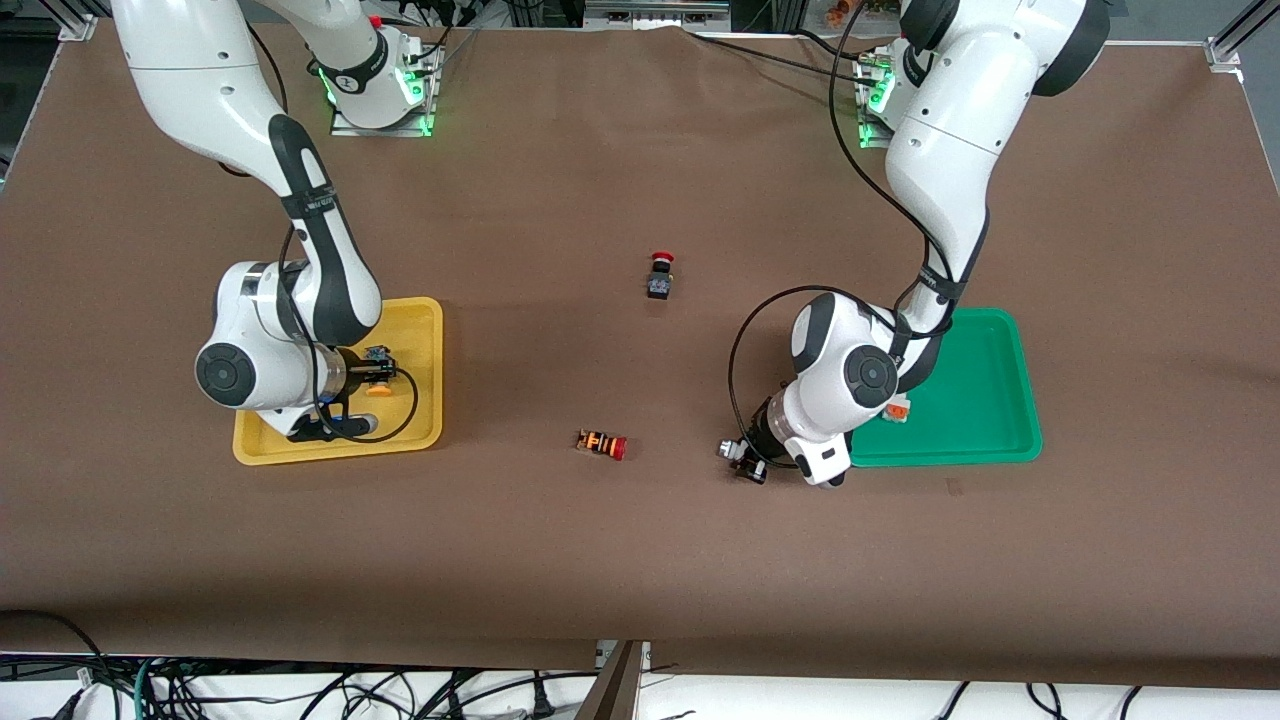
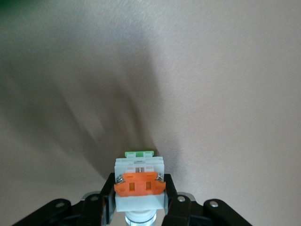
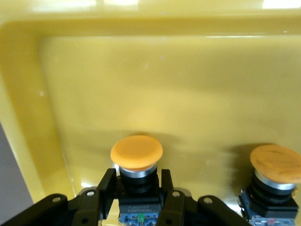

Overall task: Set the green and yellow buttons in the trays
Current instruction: 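Set the button in the yellow tray while the left gripper carries the block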

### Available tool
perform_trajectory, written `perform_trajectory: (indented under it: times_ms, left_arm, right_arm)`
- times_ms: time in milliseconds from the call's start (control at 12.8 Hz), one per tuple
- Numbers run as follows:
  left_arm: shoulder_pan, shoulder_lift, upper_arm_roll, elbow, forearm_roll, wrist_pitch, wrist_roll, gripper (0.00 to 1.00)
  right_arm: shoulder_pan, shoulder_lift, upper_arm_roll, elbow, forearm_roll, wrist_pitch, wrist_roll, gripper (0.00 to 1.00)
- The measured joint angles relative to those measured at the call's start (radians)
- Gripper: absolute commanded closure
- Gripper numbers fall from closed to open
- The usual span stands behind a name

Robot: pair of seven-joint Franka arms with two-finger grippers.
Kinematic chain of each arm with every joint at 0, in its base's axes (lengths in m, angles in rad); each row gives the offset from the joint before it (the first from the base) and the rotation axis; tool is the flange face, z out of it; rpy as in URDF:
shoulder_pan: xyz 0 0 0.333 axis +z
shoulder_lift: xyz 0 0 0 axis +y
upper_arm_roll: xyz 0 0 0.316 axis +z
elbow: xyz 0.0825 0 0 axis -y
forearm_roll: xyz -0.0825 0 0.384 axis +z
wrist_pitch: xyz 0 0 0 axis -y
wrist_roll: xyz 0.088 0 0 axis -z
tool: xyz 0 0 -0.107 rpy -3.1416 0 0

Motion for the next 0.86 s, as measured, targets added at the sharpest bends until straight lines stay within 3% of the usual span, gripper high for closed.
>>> perform_trajectory:
  times_ms: [392, 627, 861]
  left_arm:
    - [0.000, -0.063, 0.019, 0.037, 0.197, -0.274, 0.001, 0.93]
    - [0.004, -0.111, 0.022, 0.038, 0.360, -0.409, 0.094, 0.94]
    - [0.035, -0.158, 0.037, 0.039, 0.386, -0.511, 0.317, 0.92]
  right_arm:
    - [0.003, -0.009, -0.001, 0.069, 0.000, -0.027, -0.001, 0.00]
    - [-0.003, -0.027, -0.034, 0.210, 0.000, -0.188, -0.003, 0.00]
    - [-0.016, -0.037, -0.062, 0.331, -0.005, -0.345, -0.010, 0.00]
